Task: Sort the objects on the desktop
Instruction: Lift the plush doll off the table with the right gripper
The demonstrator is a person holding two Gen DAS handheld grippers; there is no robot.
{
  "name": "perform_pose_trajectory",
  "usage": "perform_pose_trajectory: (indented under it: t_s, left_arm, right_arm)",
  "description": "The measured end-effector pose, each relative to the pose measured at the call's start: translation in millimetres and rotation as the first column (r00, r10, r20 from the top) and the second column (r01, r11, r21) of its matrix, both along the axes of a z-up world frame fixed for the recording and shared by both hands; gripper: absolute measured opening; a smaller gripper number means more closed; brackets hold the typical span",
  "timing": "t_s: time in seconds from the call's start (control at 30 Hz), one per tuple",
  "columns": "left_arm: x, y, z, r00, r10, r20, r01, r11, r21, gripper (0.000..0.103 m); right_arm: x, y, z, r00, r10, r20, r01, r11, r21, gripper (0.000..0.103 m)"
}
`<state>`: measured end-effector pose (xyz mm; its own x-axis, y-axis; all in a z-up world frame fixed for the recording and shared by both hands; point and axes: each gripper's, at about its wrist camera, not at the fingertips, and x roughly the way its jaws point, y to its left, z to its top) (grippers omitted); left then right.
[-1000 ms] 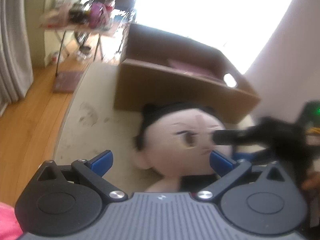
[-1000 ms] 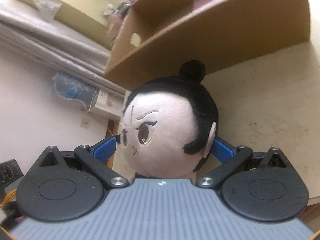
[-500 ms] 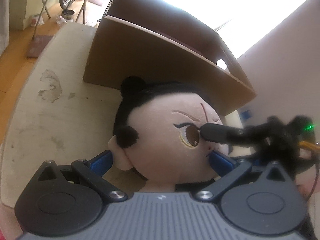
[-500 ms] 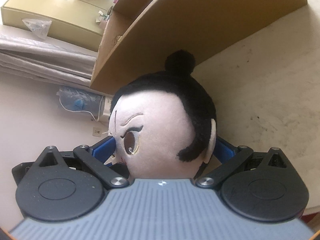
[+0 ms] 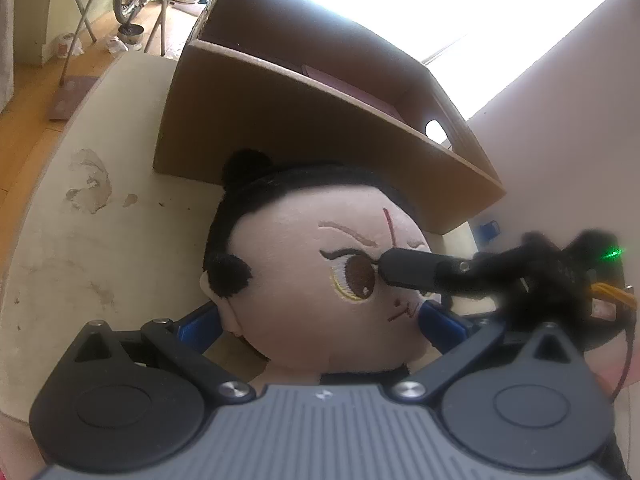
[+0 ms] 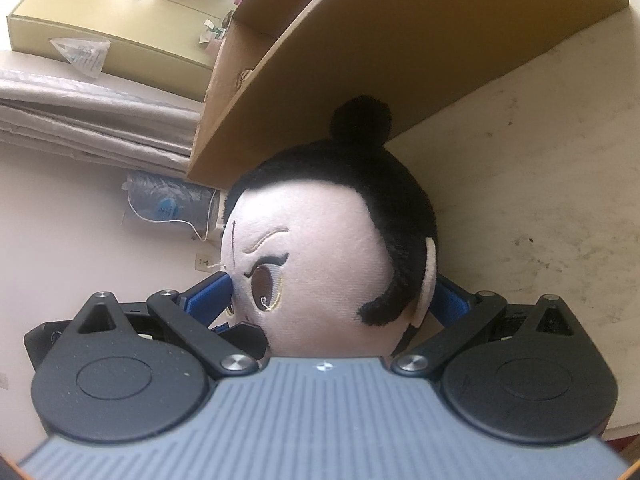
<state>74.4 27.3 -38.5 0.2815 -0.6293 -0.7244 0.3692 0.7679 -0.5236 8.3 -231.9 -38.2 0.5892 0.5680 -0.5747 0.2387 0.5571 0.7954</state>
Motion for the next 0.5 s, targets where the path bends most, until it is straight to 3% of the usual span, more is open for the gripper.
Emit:
perform_pose_trajectory:
  t_s: [0.5]
  left_arm:
    - [-6.6, -8.9, 39.4, 0.992, 0.017, 0.126, -0.021, 0.999, 0.029, 0.103]
  right_arm:
    - [-11.1, 5.1, 37.6, 0.998, 0.017, 0.066, -0.019, 1.0, 0.021, 0.102]
